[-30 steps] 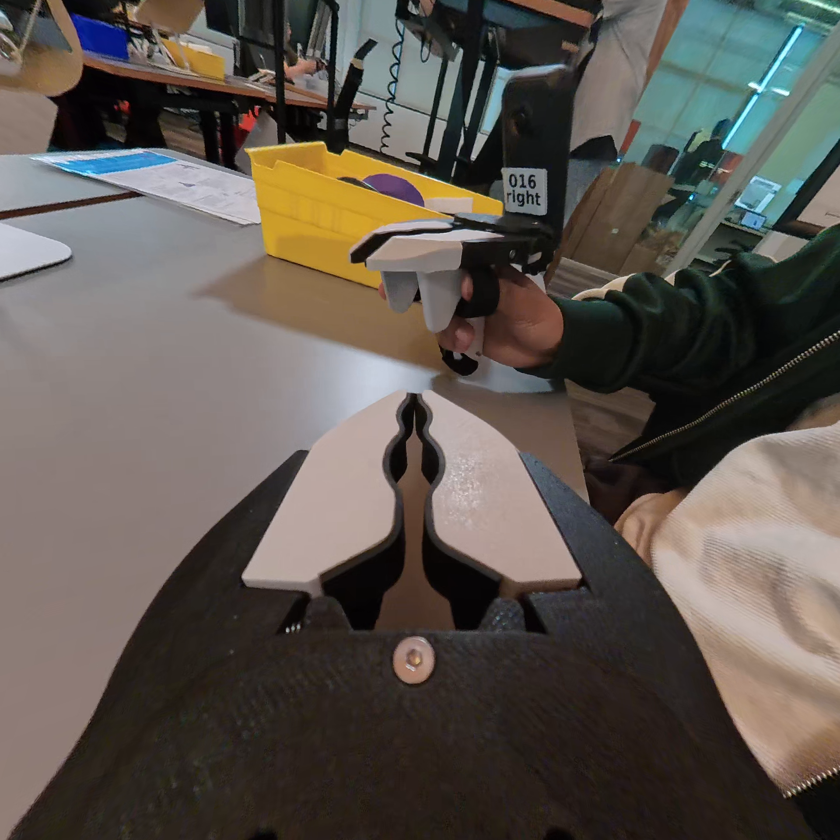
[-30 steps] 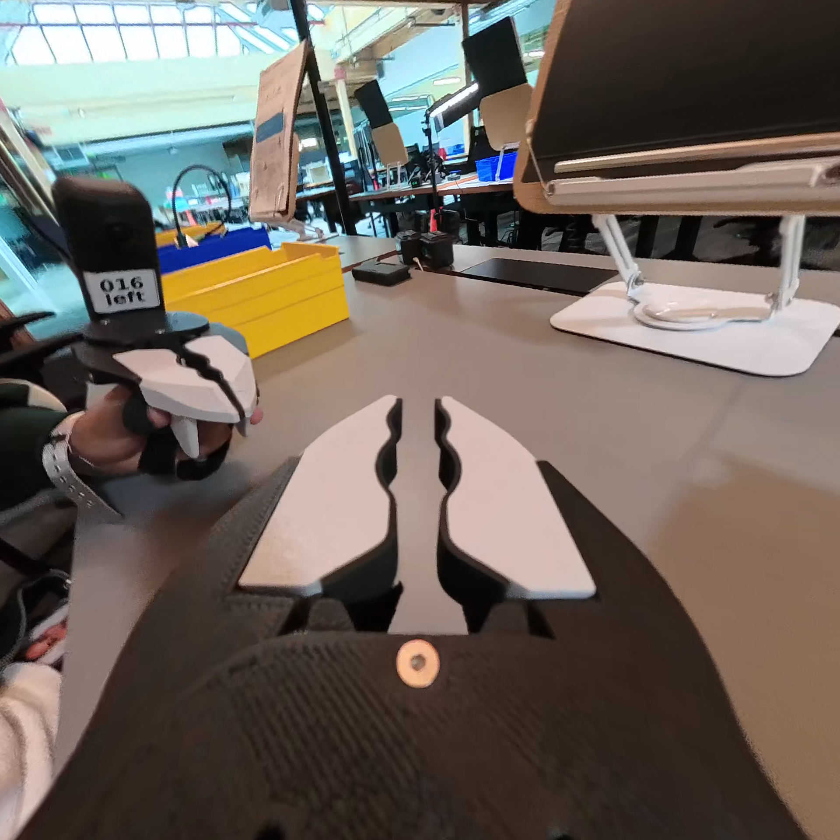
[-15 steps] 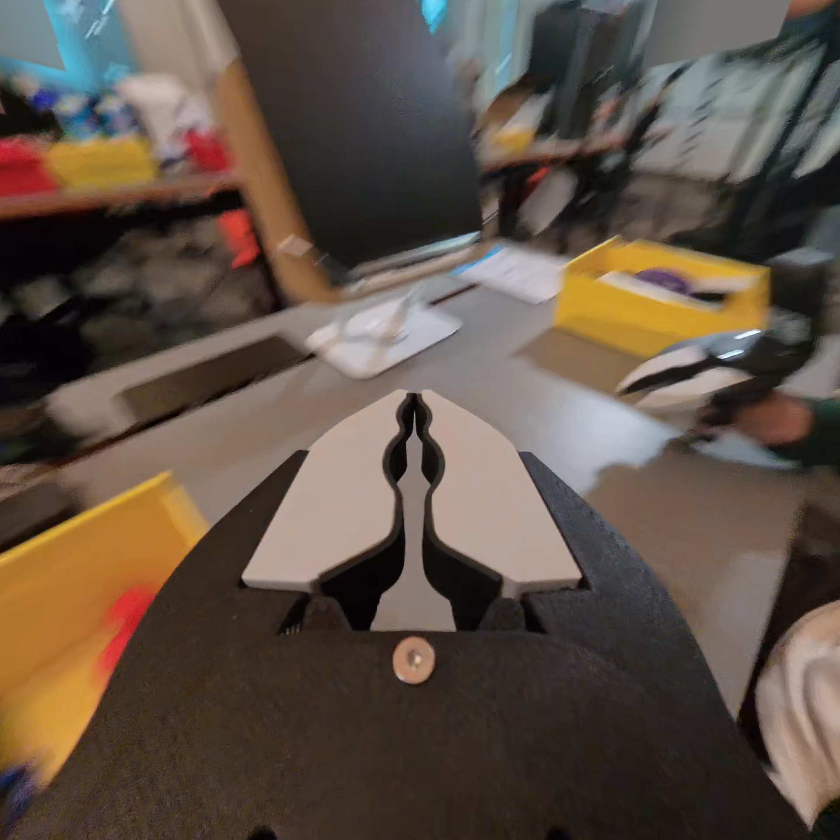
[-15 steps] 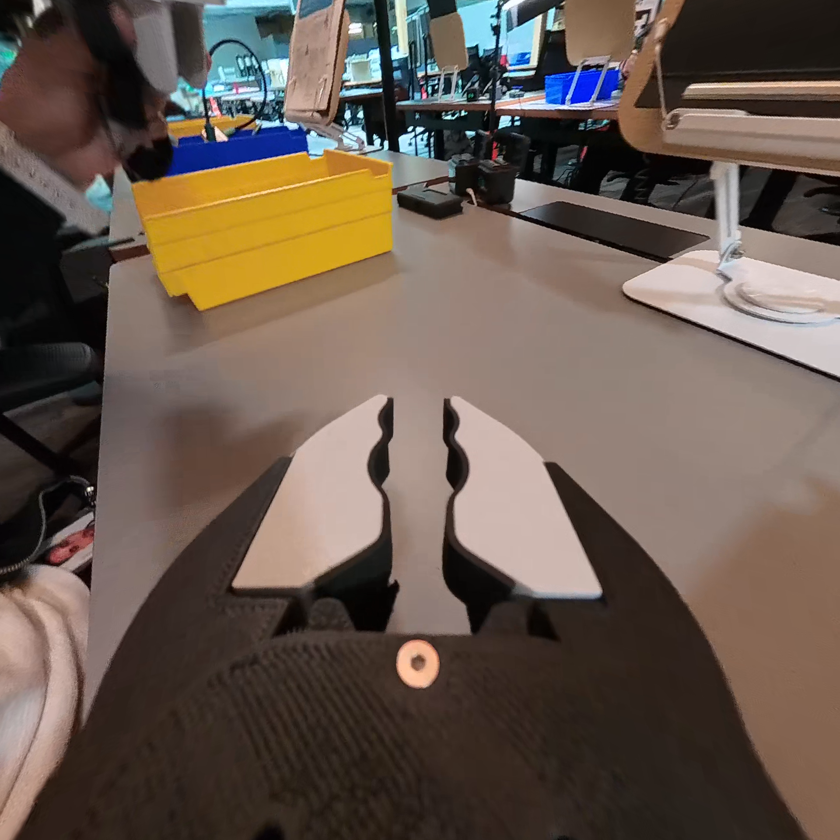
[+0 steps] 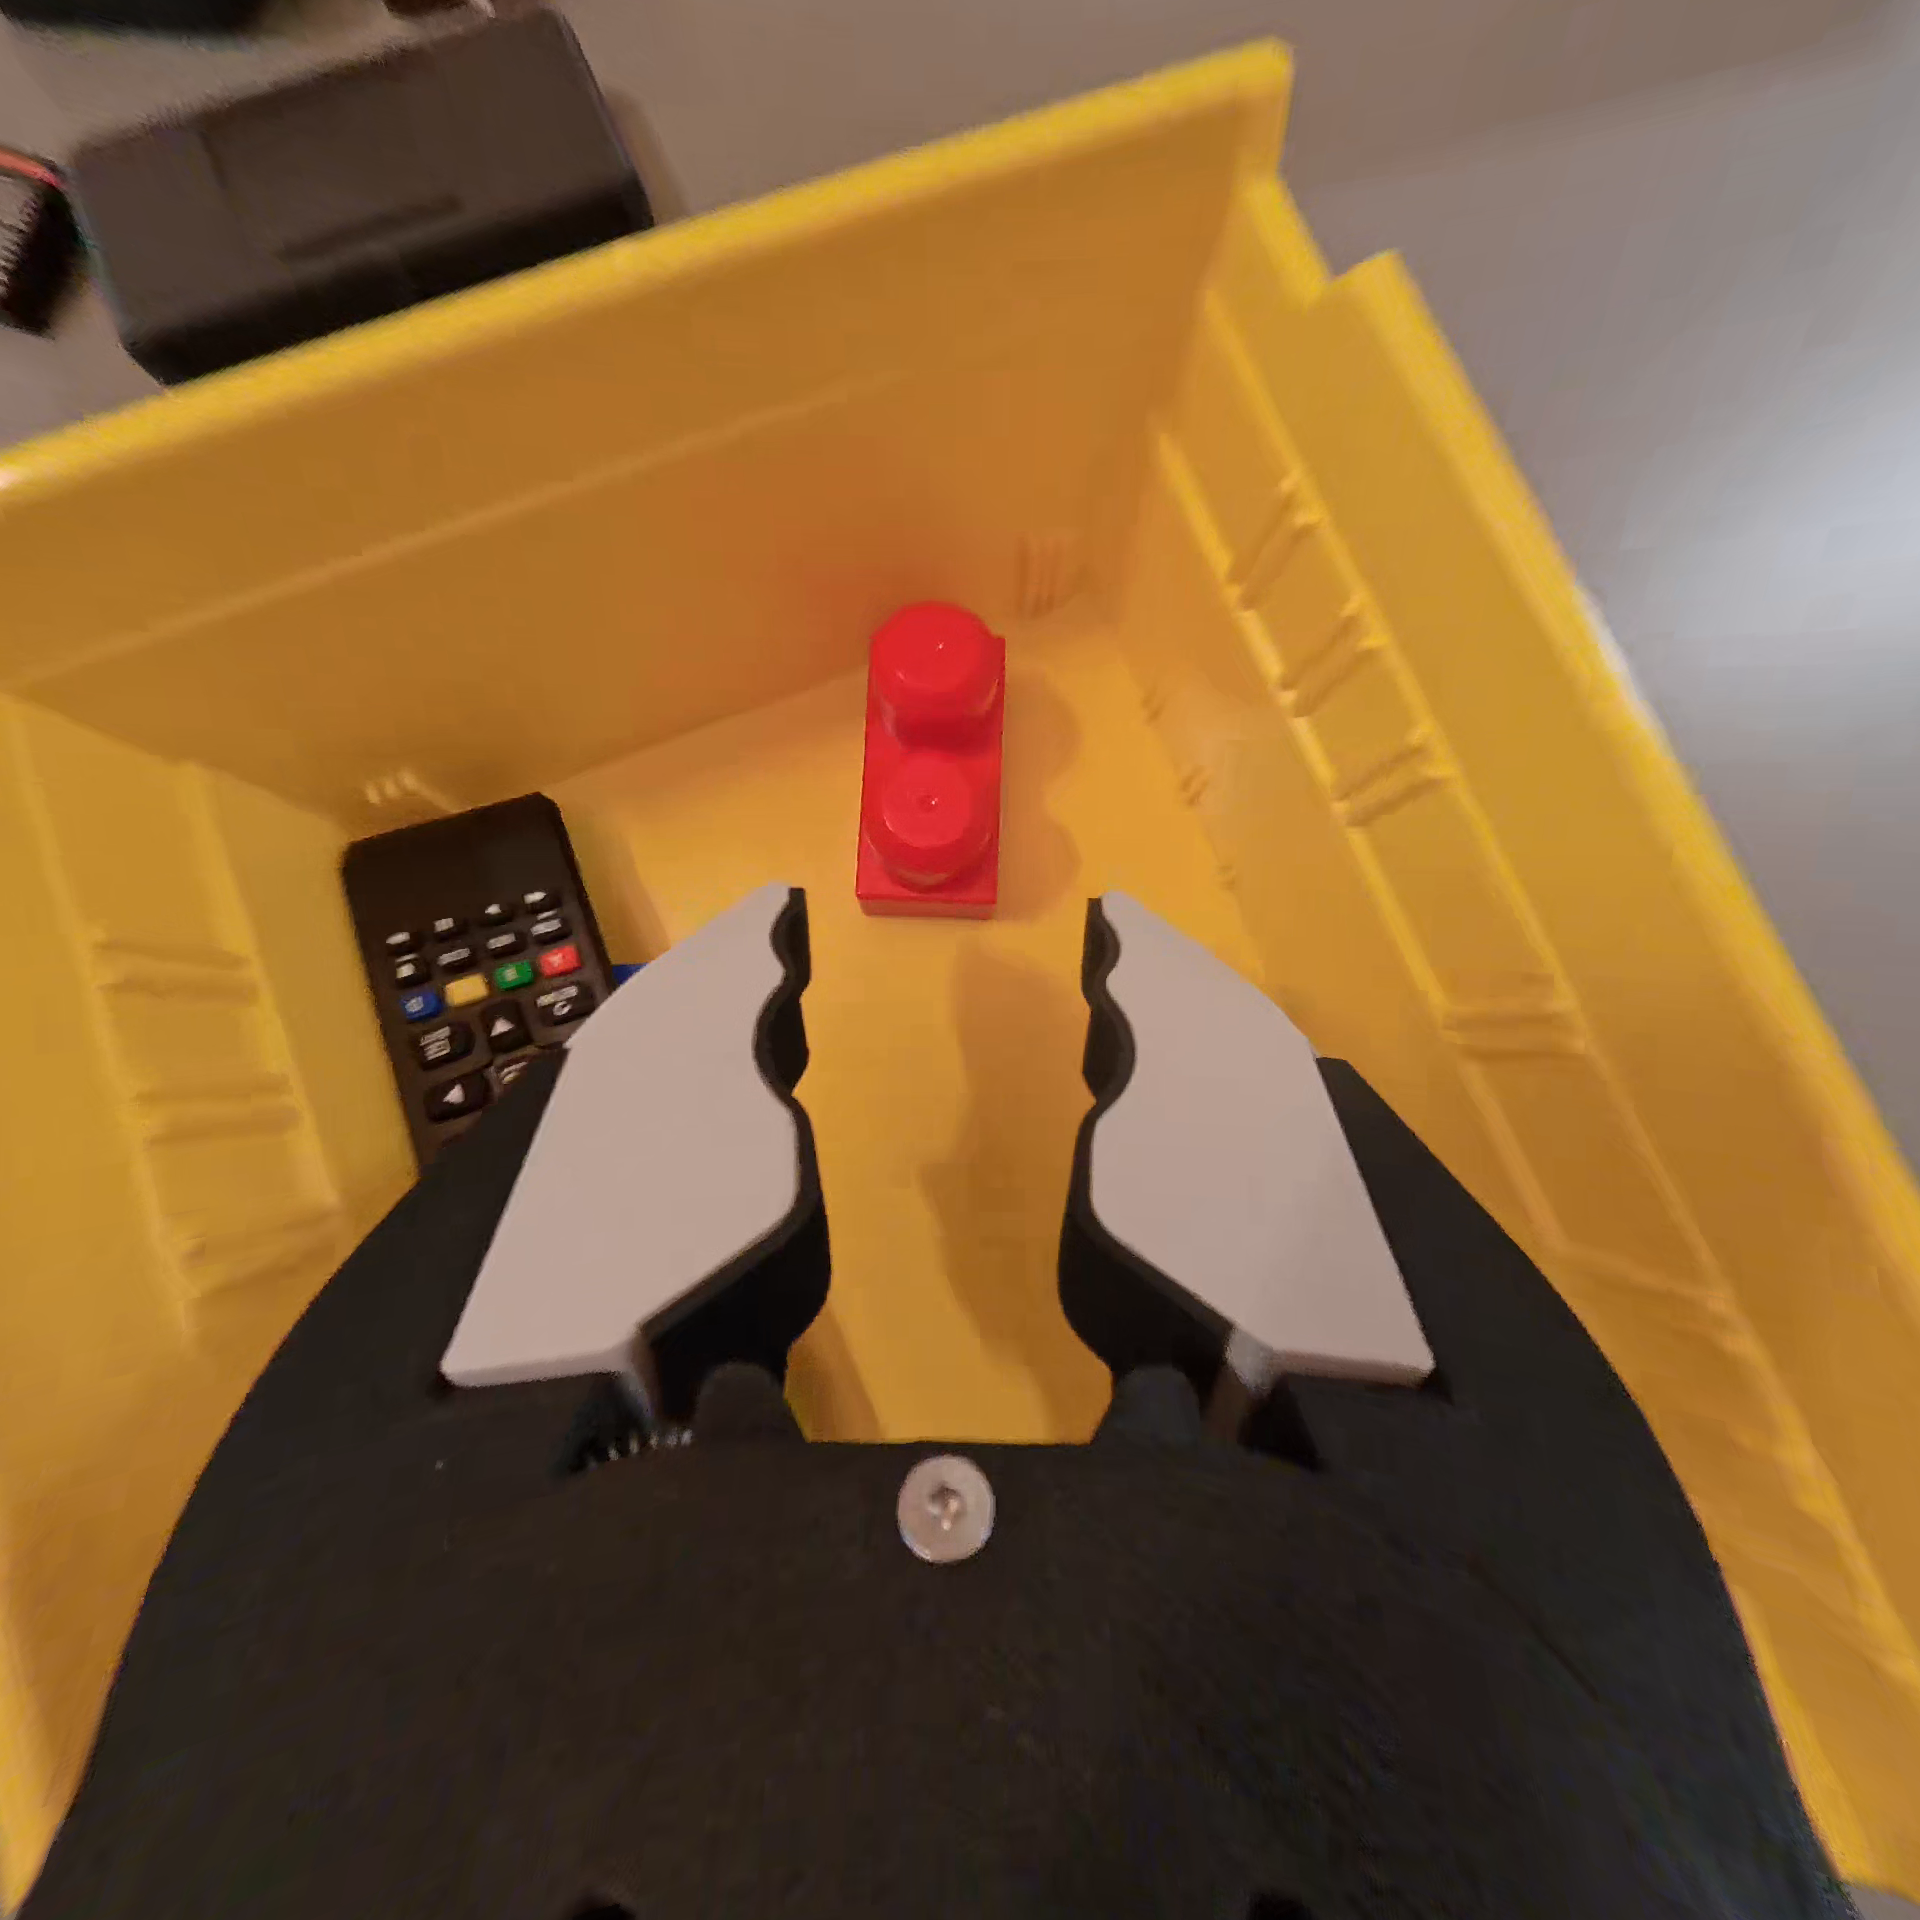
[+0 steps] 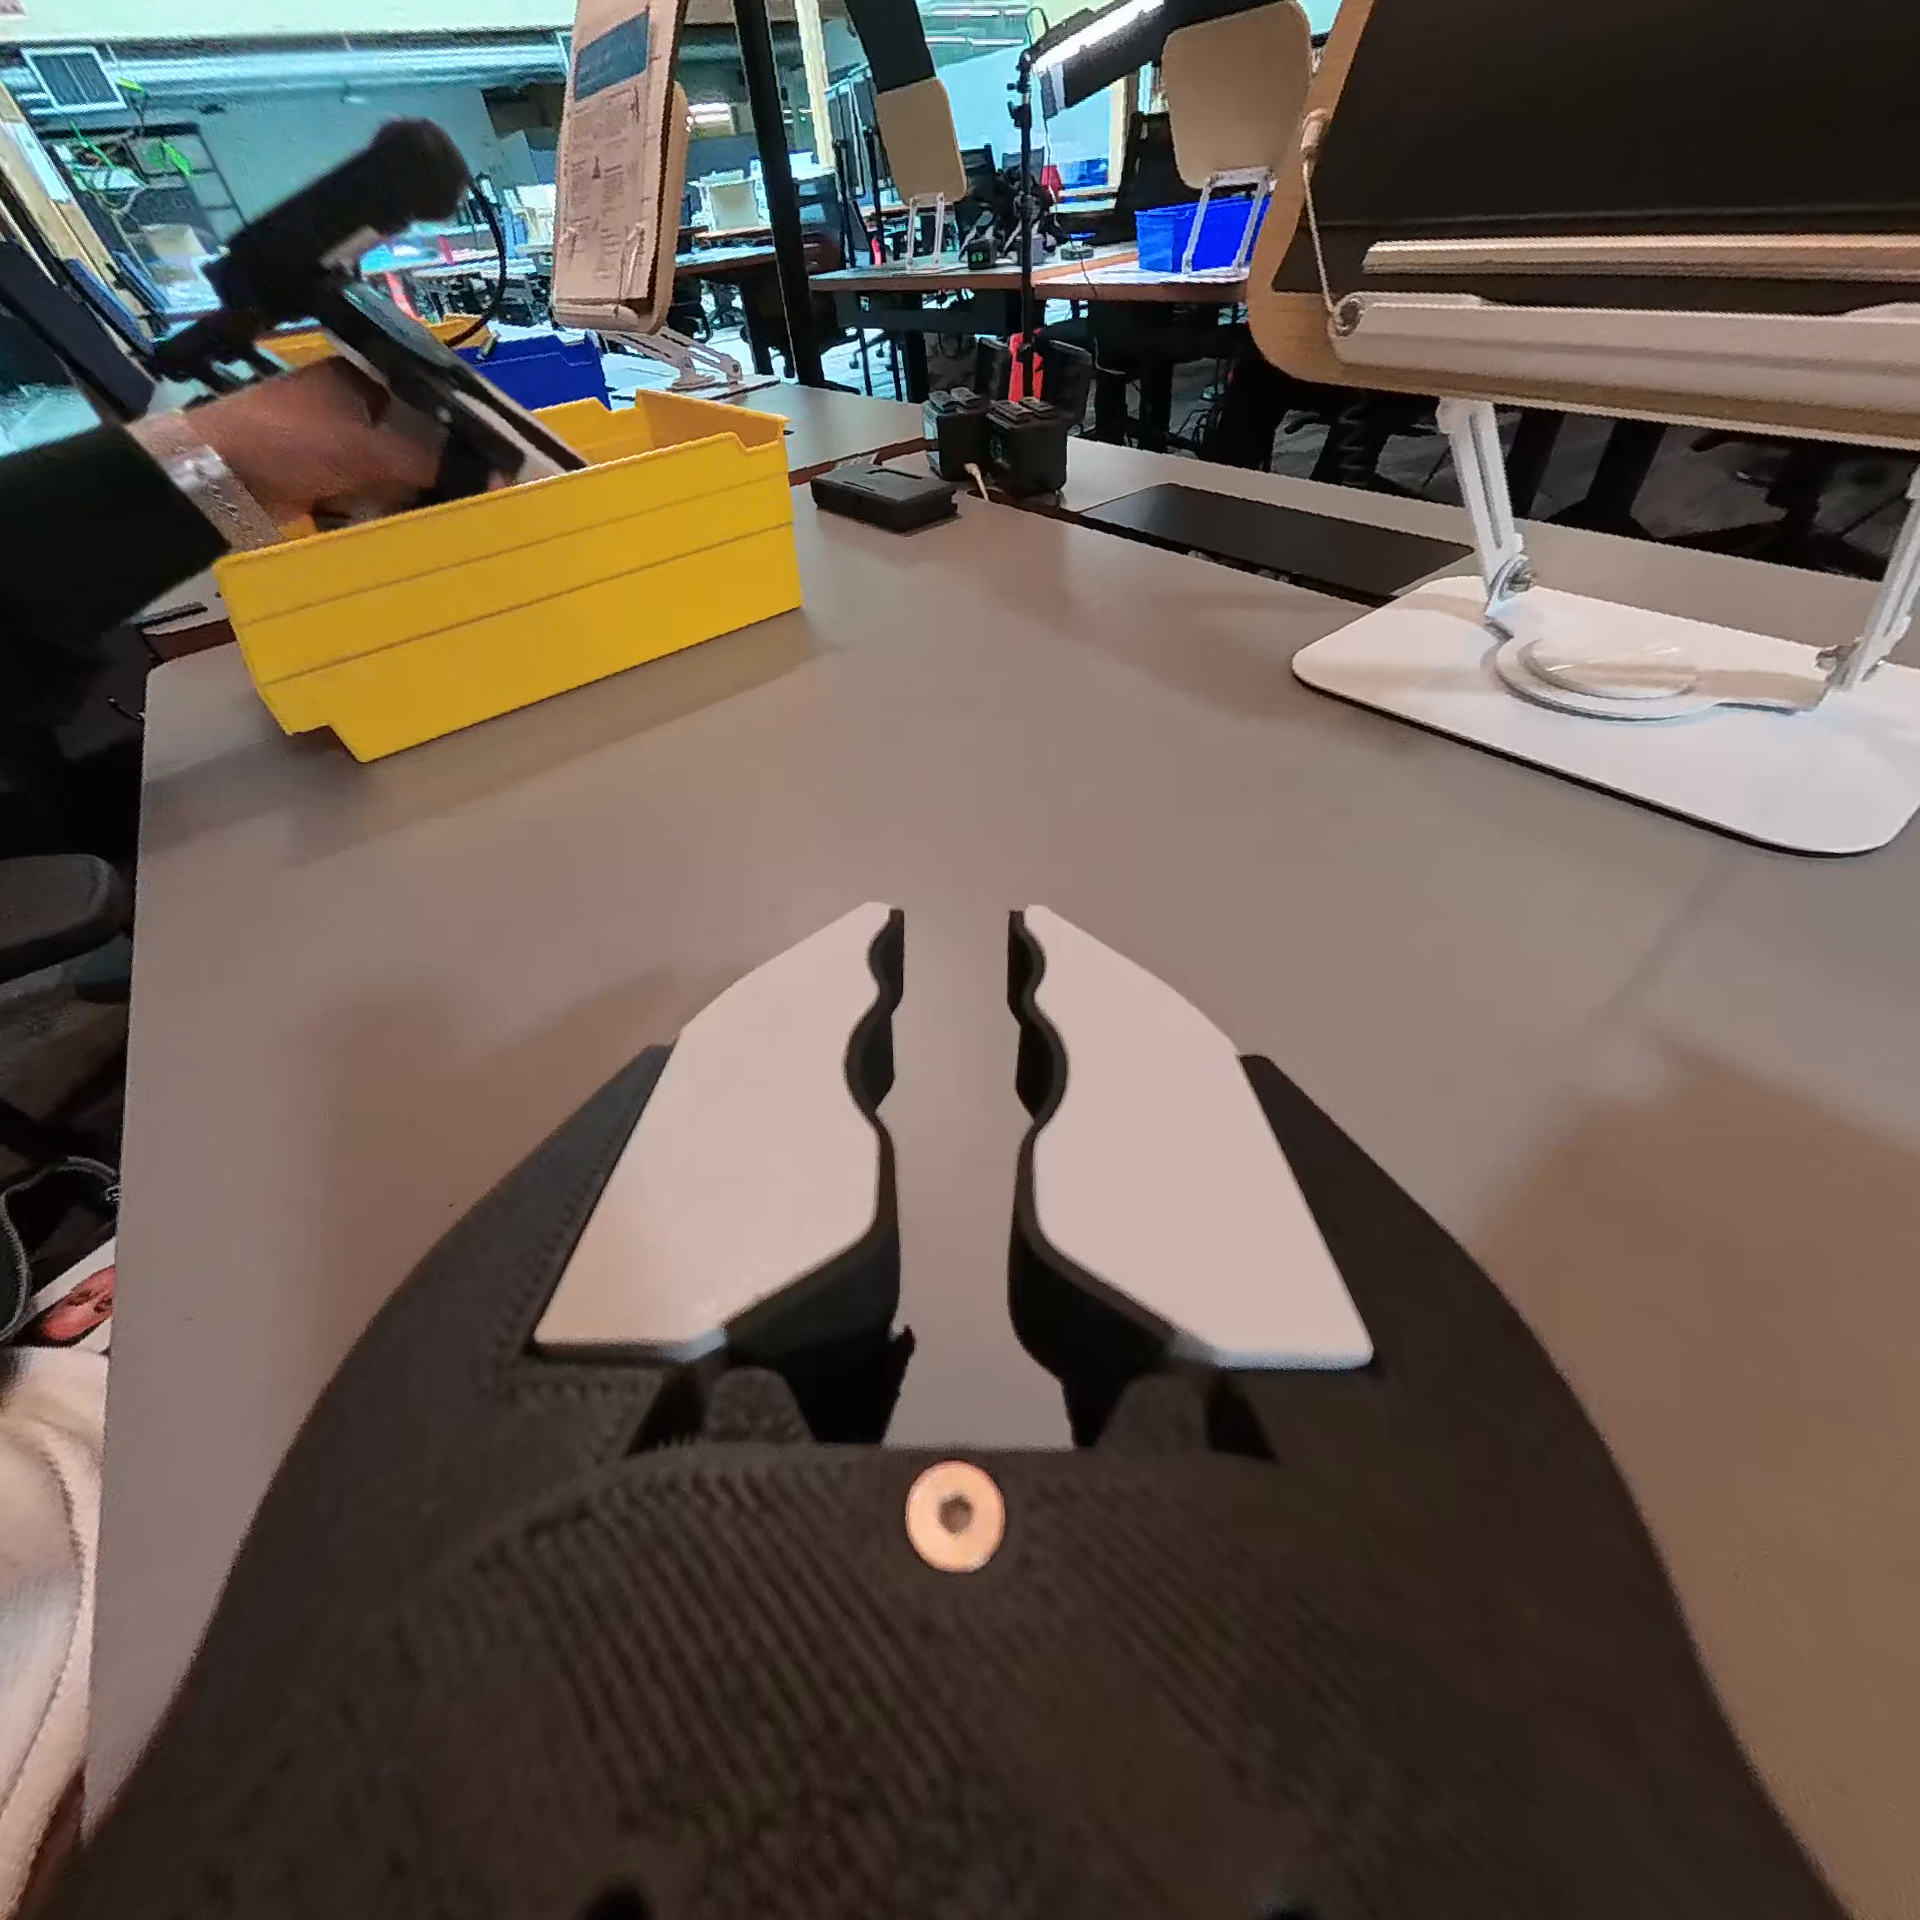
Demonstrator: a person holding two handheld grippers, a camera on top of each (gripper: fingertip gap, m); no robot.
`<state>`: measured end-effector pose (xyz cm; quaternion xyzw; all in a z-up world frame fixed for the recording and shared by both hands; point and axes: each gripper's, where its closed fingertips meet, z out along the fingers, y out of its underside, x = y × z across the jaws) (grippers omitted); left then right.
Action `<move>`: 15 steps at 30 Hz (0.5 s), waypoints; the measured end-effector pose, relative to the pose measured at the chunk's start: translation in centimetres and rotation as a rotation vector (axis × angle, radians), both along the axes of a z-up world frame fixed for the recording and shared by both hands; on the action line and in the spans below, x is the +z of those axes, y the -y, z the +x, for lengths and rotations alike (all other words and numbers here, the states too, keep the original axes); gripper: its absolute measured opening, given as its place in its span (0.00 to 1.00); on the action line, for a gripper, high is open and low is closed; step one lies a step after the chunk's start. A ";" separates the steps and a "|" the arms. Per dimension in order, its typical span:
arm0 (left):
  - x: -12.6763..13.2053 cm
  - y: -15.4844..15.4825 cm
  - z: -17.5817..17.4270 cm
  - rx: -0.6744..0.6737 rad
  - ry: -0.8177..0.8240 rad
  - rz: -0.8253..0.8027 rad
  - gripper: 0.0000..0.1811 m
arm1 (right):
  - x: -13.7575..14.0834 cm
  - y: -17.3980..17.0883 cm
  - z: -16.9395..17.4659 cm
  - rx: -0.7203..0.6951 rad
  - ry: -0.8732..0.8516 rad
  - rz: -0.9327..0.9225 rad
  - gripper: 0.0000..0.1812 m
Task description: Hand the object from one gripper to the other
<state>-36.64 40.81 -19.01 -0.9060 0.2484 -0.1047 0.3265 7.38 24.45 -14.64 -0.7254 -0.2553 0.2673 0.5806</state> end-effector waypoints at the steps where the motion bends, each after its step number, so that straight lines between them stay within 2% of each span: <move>1: -0.9 -0.4 0.2 -0.003 -0.007 -0.024 0.31 | 0.0 0.0 0.1 -0.003 0.001 -0.001 0.10; 5: -3.8 -1.4 0.8 -0.019 -0.065 -0.101 0.37 | -0.1 0.0 0.4 -0.012 0.009 0.000 0.10; 7: -4.6 -1.9 0.8 -0.014 -0.102 -0.115 0.36 | -0.1 0.0 0.5 -0.013 0.004 -0.001 0.10; 8: -4.8 -2.0 0.8 -0.015 -0.110 -0.120 0.31 | -0.1 0.0 0.5 -0.013 0.002 -0.003 0.10; 9: -4.6 -2.1 1.0 -0.014 -0.093 -0.117 0.20 | -0.1 0.1 0.6 -0.012 -0.001 -0.004 0.10; 12: -2.8 -1.9 0.4 0.021 -0.117 -0.095 0.20 | 0.1 0.1 0.7 -0.014 -0.012 0.000 0.10; 15: 3.5 -1.0 2.0 -0.011 -0.042 0.030 0.17 | 0.1 0.1 0.8 -0.013 -0.025 -0.003 0.10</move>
